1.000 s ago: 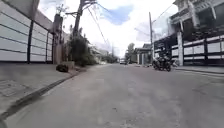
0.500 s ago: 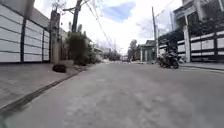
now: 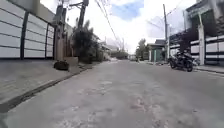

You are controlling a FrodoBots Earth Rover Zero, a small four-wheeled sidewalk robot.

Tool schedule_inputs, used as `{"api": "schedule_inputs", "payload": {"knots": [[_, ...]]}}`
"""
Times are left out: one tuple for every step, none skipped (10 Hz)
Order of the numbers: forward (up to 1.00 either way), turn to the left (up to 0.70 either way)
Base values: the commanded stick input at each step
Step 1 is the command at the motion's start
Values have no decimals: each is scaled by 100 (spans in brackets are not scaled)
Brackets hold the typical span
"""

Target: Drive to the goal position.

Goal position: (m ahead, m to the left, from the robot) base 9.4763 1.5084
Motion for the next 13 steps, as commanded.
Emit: {"api": "schedule_inputs", "payload": {"knots": [[100,2],[100,2],[100,2],[100,2],[100,2],[100,2],[100,2],[100,2],[100,2],[100,2],[100,2],[100,2],[100,2]]}}
